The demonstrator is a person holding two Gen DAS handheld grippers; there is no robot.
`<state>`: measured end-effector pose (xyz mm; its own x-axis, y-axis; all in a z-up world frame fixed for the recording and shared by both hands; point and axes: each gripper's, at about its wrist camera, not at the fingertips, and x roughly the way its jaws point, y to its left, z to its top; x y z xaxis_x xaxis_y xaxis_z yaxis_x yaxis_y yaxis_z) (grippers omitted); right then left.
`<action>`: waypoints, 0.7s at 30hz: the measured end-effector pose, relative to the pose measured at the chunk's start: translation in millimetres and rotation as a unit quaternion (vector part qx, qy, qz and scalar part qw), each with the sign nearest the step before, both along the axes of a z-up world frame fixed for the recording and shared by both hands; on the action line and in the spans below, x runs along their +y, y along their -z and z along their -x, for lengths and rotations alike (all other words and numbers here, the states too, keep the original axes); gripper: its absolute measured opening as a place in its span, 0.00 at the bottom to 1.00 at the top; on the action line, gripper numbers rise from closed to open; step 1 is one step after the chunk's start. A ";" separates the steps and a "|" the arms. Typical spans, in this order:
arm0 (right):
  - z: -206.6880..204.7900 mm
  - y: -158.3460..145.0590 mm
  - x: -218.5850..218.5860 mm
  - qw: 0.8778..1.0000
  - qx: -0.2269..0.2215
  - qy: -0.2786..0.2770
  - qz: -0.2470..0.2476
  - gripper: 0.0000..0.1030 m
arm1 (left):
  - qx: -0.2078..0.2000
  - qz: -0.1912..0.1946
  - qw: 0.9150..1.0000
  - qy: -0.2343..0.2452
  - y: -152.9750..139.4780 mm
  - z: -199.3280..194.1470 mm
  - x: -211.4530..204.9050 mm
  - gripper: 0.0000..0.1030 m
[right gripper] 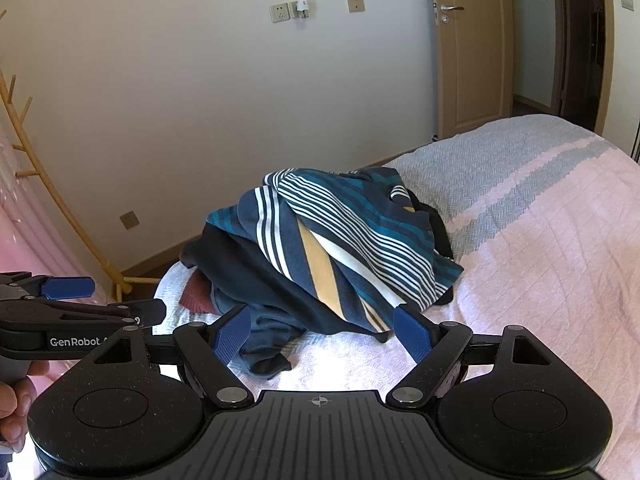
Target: Fold clothes
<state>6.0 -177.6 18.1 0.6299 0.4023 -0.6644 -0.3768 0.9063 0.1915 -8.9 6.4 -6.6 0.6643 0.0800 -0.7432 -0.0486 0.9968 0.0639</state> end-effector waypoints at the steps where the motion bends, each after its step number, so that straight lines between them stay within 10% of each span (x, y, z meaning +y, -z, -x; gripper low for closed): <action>1: -0.3 0.1 -0.1 1.000 0.000 0.000 0.000 0.79 | 0.000 0.000 1.000 0.000 -0.1 -0.1 0.1 0.87; 14: -1.2 7.7 -0.6 1.000 -0.005 -0.017 0.016 0.79 | -0.002 -0.004 0.999 0.039 11.6 -8.4 10.5 0.85; 21: -25.7 28.2 3.9 0.997 -0.020 -0.040 0.070 0.79 | -0.009 -0.062 0.988 0.143 42.1 -107.0 36.7 0.85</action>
<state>31.7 -173.7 -10.1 0.6259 0.3583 -0.6927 -0.4545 0.8894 0.0494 98.2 43.1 -48.7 0.6852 -0.0229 -0.7280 0.2320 0.9543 0.1883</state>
